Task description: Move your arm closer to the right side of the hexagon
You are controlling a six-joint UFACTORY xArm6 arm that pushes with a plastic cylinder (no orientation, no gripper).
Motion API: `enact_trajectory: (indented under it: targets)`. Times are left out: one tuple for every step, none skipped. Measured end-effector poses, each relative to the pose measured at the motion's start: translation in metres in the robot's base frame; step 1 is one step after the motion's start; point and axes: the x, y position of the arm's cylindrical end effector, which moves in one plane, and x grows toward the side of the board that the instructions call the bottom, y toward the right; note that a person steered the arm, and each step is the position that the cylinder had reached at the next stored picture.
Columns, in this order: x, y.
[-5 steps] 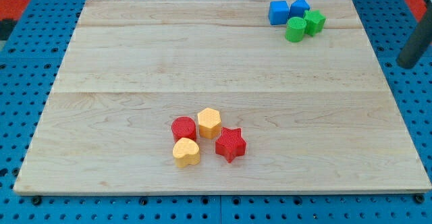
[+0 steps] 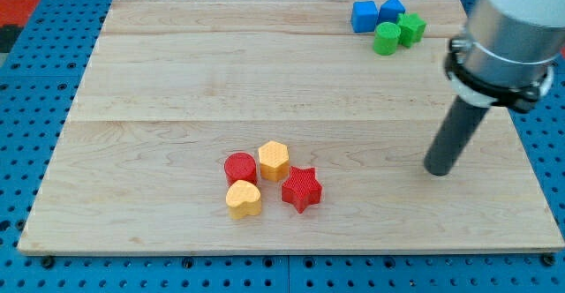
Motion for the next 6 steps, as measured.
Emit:
enact_trajectory:
  targets:
    - [0.0,-0.034]
    - [0.002,-0.047]
    - [0.002,-0.044]
    - [0.002,-0.056]
    - [-0.011,-0.067]
    - [-0.064,-0.072]
